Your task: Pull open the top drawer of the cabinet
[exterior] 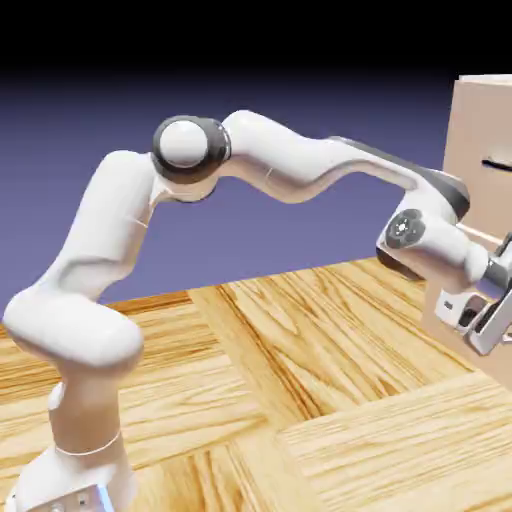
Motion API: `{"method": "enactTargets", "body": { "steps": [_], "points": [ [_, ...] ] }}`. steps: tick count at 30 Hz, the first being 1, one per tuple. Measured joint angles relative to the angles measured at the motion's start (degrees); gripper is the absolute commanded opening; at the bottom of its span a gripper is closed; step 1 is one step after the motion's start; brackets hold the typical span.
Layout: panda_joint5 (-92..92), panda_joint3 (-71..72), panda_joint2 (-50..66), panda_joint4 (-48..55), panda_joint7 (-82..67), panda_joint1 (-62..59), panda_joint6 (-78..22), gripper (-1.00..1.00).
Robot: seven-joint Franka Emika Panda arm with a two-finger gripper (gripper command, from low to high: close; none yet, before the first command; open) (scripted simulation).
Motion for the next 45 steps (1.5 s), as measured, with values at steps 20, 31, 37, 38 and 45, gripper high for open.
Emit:
{"method": "enactTargets", "body": {
  "steps": [20,31,37,38,45],
  "points": [
    [42.57,-25.00,29.70,26.89,4.61,13.58,-4.04,0.00],
    [35.62,-24.48,35.37,46.07,18.31,1.02,1.37,-1.00],
    [40.20,-26.17,33.93,35.70,12.40,7.63,-2.17,-1.00],
    [40.93,-26.54,33.67,33.62,11.41,8.97,-2.89,-1.00],
    [44.61,-29.45,32.01,19.09,5.66,18.54,-7.86,-1.00]
  ]
}}
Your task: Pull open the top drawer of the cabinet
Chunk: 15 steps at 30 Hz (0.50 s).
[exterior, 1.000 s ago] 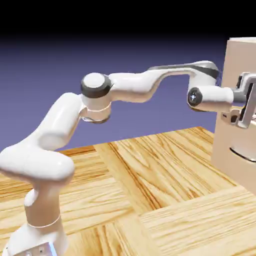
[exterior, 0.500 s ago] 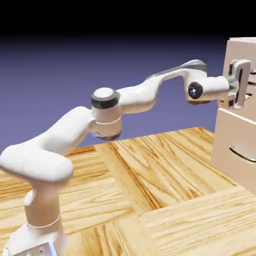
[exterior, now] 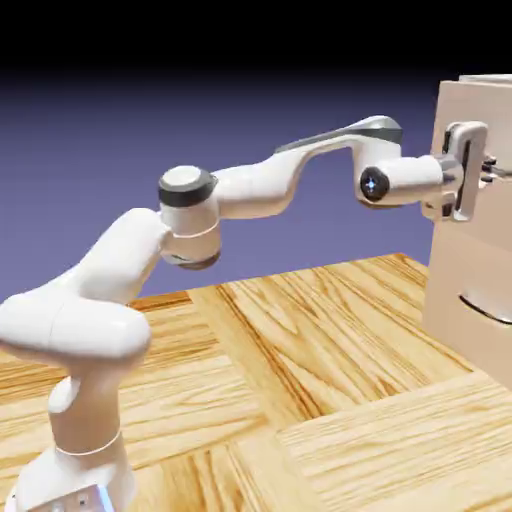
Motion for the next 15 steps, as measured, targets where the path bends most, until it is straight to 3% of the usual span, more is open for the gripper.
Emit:
{"method": "enactTargets", "body": {
  "steps": [15],
  "points": [
    [2.16,-8.89,-2.28,-31.14,-7.79,22.82,-9.26,-1.00]
  ]
}}
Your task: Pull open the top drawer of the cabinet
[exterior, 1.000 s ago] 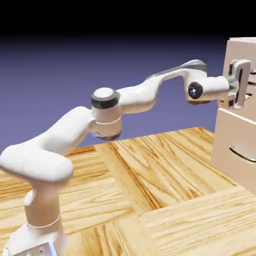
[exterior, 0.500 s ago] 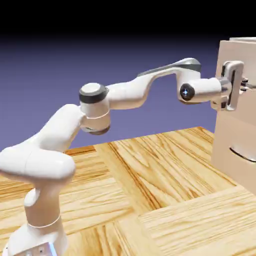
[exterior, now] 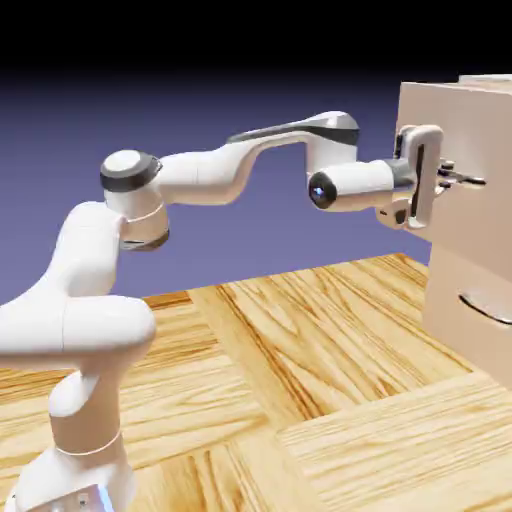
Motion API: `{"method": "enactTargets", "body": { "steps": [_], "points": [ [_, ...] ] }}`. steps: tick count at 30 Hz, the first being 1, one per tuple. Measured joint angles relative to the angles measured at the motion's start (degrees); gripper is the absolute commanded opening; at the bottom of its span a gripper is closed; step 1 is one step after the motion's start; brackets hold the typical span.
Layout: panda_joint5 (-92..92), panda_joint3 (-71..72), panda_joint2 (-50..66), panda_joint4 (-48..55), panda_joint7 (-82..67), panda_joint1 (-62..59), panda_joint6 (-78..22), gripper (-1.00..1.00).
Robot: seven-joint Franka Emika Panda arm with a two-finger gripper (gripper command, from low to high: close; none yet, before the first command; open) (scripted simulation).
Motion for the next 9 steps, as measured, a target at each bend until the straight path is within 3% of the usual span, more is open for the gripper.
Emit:
{"method": "enactTargets", "body": {
  "steps": [6,7,9],
  "points": [
    [-1.06,-5.06,0.33,-12.46,-1.60,10.50,-2.65,-1.00],
    [-1.23,-5.57,0.41,-13.57,-1.68,11.50,-2.83,1.00],
    [-1.31,-5.56,0.41,-13.58,-1.59,11.50,-2.83,1.00]
  ]
}}
